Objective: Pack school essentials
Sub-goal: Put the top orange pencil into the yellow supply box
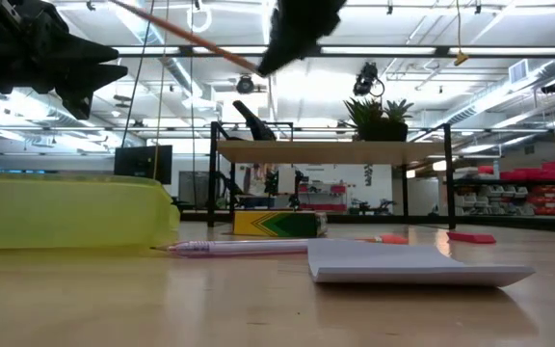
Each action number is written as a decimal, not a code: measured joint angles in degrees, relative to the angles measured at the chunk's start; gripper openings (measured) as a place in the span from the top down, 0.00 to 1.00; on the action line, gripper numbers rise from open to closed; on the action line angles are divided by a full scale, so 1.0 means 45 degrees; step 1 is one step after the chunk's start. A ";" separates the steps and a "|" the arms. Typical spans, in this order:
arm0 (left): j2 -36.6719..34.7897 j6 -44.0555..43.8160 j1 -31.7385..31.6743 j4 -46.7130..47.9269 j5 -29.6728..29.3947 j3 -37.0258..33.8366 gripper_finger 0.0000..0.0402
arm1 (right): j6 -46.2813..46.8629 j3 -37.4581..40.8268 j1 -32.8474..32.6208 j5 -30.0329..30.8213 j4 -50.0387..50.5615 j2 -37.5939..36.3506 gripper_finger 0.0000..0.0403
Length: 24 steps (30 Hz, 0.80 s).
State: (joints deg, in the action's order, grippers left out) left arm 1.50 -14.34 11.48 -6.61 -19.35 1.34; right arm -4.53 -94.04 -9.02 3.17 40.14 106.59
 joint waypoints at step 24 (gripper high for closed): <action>0.0165 -0.0002 -0.0003 0.0132 0.0005 0.0005 0.64 | -0.0579 -0.4229 -0.0240 -0.3320 -0.3385 0.5419 0.92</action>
State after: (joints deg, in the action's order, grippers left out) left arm 2.24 -14.35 11.46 -6.02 -19.33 1.37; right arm -7.13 -113.07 -10.10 -11.76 24.91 130.97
